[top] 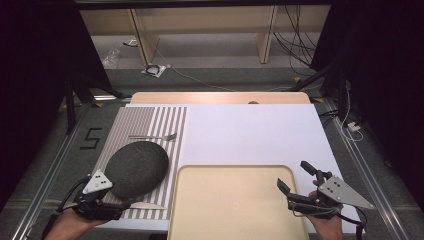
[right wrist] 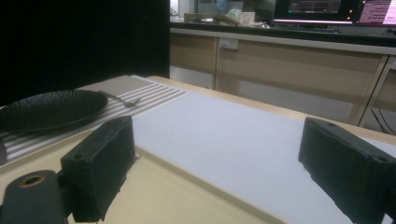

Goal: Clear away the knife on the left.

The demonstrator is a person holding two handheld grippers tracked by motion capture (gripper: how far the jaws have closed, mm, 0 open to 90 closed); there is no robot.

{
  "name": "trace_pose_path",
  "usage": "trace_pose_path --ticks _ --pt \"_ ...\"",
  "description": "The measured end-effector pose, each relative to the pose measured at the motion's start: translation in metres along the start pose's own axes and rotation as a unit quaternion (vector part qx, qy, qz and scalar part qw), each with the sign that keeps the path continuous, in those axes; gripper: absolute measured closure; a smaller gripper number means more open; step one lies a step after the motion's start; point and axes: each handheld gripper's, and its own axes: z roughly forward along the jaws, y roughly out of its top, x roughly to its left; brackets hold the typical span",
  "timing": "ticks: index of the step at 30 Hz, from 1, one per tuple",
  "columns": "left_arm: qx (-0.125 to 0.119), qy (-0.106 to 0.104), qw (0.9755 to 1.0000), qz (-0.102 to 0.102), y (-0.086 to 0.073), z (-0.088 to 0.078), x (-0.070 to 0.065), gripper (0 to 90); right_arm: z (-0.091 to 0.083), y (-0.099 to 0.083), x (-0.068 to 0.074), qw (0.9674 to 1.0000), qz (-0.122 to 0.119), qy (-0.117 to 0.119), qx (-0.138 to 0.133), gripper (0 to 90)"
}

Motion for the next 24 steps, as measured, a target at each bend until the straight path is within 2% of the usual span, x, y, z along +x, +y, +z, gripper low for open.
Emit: trace_pose_path --ticks 11,19,24 --pt "0.047 -0.004 0.9989 0.006 -0.008 0.004 0.006 18.2 0.000 0.000 0.000 1.0000 0.002 0.000 0.001 11.6" --pt "0.066 -0.002 0.9978 0.001 -0.012 0.005 0.014 18.4 0.000 0.000 0.000 1.0000 0.002 0.001 0.001 11.6" --pt "0.087 -0.004 0.9962 0.001 -0.015 0.009 0.022 18.9 0.001 0.000 0.000 1.0000 0.000 0.001 0.001 11.6"
